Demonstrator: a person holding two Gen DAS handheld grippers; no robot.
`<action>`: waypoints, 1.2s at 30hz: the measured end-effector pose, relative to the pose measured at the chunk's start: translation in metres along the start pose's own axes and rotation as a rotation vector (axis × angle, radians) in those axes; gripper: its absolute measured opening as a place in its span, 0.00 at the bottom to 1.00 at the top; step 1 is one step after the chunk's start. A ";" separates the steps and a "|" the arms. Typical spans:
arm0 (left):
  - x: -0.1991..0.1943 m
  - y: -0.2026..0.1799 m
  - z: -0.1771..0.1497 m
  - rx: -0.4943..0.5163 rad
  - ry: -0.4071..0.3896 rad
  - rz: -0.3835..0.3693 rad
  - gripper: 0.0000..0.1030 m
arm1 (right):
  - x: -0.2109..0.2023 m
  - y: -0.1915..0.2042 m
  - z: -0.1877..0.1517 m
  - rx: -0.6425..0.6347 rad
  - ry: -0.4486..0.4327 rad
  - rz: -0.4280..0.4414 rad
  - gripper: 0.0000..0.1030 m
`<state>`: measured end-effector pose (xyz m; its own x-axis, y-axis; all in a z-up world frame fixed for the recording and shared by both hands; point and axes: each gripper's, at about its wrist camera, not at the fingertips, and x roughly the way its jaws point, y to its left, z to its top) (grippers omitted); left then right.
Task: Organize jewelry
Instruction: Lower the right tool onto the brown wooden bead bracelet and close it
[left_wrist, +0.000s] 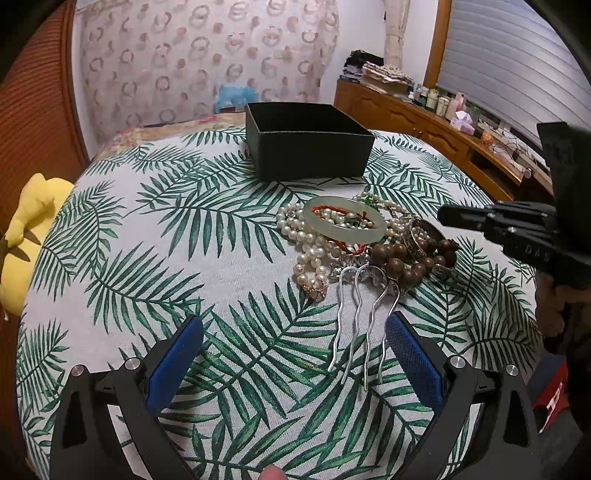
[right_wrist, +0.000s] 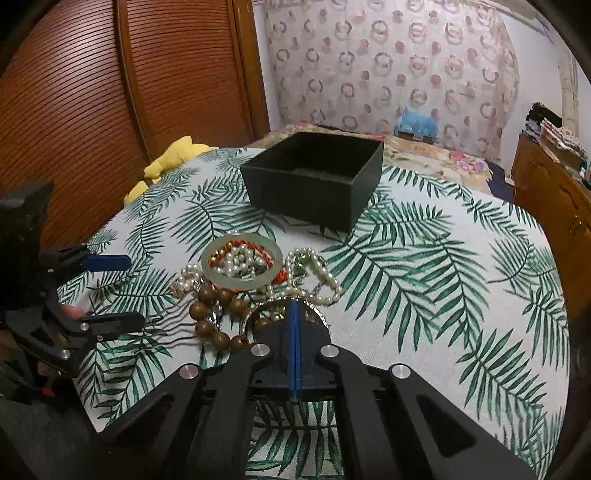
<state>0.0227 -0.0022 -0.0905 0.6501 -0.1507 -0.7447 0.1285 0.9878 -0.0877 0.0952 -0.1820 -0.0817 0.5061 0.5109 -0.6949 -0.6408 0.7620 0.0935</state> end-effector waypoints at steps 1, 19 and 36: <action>0.000 0.000 0.000 -0.001 -0.001 -0.001 0.93 | -0.002 0.000 0.001 -0.001 -0.006 -0.001 0.00; -0.003 -0.005 -0.001 0.007 -0.007 -0.011 0.93 | -0.012 -0.005 -0.023 0.059 0.018 -0.033 0.42; -0.003 -0.007 -0.003 0.009 -0.005 -0.009 0.93 | -0.008 -0.006 -0.025 0.078 0.018 -0.058 0.00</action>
<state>0.0174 -0.0085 -0.0894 0.6529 -0.1599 -0.7404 0.1409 0.9860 -0.0887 0.0804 -0.2007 -0.0942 0.5304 0.4581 -0.7133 -0.5632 0.8193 0.1074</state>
